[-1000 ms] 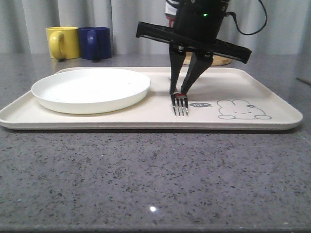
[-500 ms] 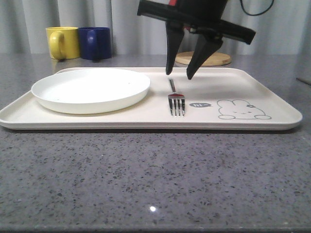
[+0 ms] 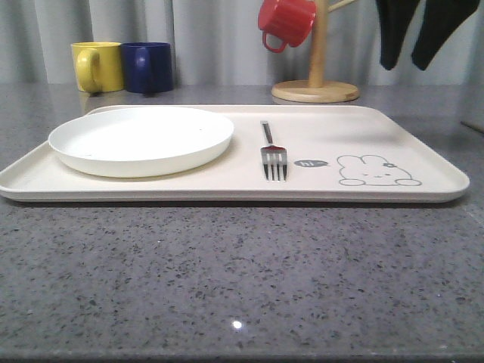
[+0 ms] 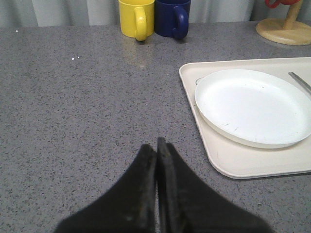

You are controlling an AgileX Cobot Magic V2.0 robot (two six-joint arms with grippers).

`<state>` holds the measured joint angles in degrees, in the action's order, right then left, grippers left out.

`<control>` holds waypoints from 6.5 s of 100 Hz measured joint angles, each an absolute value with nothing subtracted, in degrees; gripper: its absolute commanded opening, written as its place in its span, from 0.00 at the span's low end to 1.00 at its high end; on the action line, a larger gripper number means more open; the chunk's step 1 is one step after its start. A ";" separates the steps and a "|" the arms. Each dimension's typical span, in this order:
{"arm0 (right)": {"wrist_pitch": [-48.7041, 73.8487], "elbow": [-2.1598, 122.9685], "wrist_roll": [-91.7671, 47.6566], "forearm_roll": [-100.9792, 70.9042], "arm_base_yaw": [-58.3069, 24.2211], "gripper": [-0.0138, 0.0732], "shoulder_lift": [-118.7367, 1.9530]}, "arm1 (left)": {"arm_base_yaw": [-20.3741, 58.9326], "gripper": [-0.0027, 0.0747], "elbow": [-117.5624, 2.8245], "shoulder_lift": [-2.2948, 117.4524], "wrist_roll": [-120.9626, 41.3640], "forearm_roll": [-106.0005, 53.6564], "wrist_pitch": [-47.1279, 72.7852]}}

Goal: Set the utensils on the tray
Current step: 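Open the right gripper, release the fork, and lift away, then grasp the silver chopsticks with the right gripper and lift, then lower the chopsticks onto the tray beside the fork, then release the chopsticks and raise the right gripper, then grasp the silver spoon with the right gripper and carry it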

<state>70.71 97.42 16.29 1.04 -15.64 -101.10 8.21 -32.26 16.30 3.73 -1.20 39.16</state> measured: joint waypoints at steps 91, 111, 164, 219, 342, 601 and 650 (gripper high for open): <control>70.59 90.15 5.73 7.24 -0.67 0.50 -104.46 | 8.21 0.01 -32.26 16.30 3.73 -1.20 39.16; 70.46 89.67 5.44 6.82 -0.54 0.50 -107.22 | 8.21 0.01 -32.26 16.30 3.73 -1.20 39.16; 70.25 89.67 5.27 5.23 -0.54 0.08 -108.33 | 8.21 0.01 -32.26 16.30 3.73 -1.20 39.16; 70.32 89.55 5.27 2.73 -1.80 0.08 -100.65 | 8.21 0.01 -32.26 16.30 3.73 -1.20 39.16; 62.79 89.55 22.82 -10.82 -22.53 0.22 -106.78 | 8.21 0.01 -32.26 16.30 3.73 -1.20 39.16; 70.30 89.55 -10.44 -4.43 15.38 0.22 -108.25 | 8.21 0.01 -32.26 16.30 3.73 -1.20 39.24; 70.30 89.55 -10.44 -5.20 13.59 0.08 -103.07 | 8.21 0.01 -32.26 16.30 3.73 -1.20 39.24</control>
<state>70.30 89.55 -10.44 -5.20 13.59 -103.07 8.21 -32.26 16.30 3.73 -1.20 39.24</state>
